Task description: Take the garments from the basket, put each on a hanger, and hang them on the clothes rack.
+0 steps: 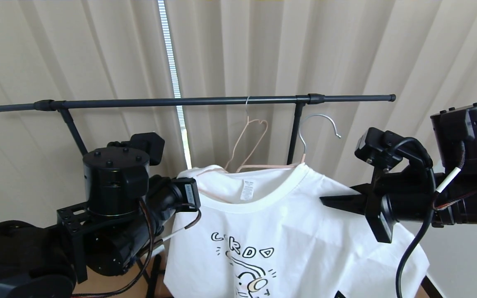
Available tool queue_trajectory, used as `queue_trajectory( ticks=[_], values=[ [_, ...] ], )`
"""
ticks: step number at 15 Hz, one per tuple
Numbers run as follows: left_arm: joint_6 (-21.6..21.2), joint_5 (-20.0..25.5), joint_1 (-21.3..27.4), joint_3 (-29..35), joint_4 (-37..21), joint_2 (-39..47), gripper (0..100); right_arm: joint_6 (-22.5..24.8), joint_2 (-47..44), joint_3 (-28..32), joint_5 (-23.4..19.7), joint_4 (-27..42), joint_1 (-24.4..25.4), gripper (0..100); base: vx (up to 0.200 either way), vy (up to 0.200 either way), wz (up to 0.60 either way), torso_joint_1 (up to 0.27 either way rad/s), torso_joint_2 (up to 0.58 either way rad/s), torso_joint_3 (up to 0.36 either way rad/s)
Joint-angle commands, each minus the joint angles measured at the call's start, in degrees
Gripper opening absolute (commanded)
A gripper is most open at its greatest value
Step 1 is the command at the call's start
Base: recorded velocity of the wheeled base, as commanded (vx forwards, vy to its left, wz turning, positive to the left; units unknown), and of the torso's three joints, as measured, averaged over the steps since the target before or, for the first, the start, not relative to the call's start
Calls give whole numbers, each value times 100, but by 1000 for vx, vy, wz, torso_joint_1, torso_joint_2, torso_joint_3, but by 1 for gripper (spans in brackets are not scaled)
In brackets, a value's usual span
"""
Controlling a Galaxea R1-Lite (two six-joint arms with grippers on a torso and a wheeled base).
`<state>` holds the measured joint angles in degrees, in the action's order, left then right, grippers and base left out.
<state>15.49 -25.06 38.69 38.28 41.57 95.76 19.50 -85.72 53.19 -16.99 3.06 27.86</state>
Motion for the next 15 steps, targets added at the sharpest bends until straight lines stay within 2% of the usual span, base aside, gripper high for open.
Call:
queue_trajectory(
  ticks=[1,4,5,7,10,13,15],
  values=[
    [-20,-60,95,92,0,-22,0,-17,-76,-10,-14,-16,36,0,0,0,0,0,0,0],
    [-222,-482,7,285,0,101,0,176,223,-230,-58,-25,36,0,0,0,0,0,0,0],
    [-293,-552,-81,329,0,101,0,256,319,-247,-199,-7,27,0,0,0,0,0,0,0],
    [-380,-552,-169,365,9,101,0,264,478,-274,-454,-7,9,0,0,0,0,0,0,0],
    [-389,-561,-125,461,9,136,0,247,399,-265,-489,-34,53,0,0,0,0,0,0,0],
    [-424,-570,-11,488,9,136,0,97,240,-221,-489,-60,185,0,0,0,0,0,0,0],
    [-451,-596,130,488,9,136,0,-272,100,-177,-463,-236,291,0,0,0,0,0,0,0]
  ],
)
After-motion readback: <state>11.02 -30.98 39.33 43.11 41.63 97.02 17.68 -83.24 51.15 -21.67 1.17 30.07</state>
